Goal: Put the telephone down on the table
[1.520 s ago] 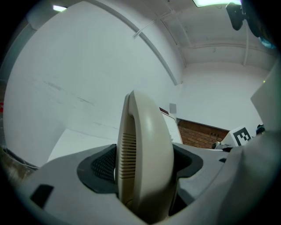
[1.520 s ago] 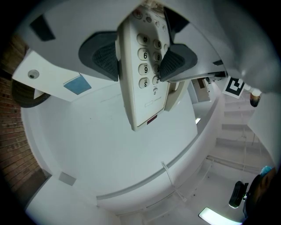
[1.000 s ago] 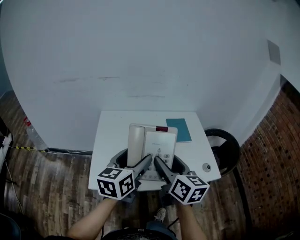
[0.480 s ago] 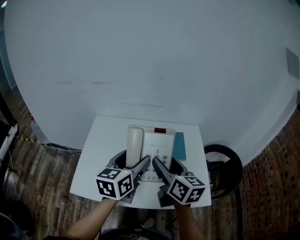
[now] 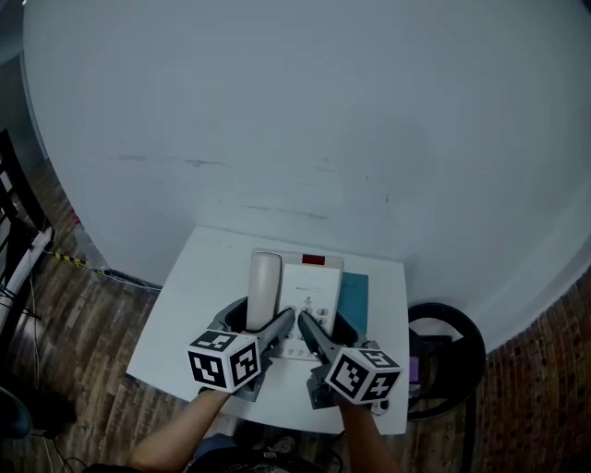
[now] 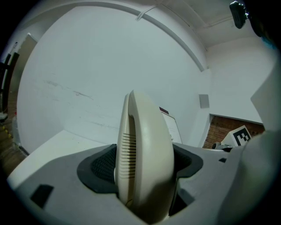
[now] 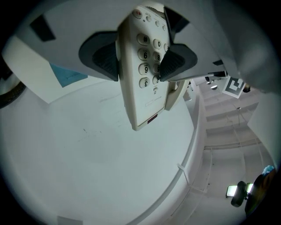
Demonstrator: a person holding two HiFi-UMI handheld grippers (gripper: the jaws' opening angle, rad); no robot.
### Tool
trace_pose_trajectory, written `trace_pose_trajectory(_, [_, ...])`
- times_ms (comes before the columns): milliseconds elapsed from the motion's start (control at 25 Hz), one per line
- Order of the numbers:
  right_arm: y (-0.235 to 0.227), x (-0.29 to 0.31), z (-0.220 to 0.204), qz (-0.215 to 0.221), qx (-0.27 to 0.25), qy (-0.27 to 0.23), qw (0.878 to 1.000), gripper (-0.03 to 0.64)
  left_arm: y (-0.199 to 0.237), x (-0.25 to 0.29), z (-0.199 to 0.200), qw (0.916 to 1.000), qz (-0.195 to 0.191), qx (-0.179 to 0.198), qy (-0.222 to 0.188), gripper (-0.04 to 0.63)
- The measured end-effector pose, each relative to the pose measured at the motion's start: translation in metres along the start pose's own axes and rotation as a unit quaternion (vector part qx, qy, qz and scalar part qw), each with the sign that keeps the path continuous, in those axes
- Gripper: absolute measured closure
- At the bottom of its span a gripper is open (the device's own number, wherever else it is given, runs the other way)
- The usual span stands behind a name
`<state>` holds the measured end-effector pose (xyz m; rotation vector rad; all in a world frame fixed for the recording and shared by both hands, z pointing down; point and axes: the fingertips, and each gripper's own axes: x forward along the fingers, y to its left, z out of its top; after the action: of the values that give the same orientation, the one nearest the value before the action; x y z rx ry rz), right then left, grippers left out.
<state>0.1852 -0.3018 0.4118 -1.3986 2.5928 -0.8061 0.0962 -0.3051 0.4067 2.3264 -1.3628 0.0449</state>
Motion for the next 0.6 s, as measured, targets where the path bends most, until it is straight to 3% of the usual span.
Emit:
trace_pose_trajectory(280, [-0.003,0.03,-0.016,0.012,0.01,0.023,1.0,0.318,0.03,0.007,-0.008,0.9996,0.022,-0.011,0.012,0.232])
trace_pose_trajectory(600, [-0.005,0.085,-0.045,-0.014,0.031,0.041,0.999,0.318,0.091,0.025,-0.019,0.9983,0.019,-0.03,0.047,0.232])
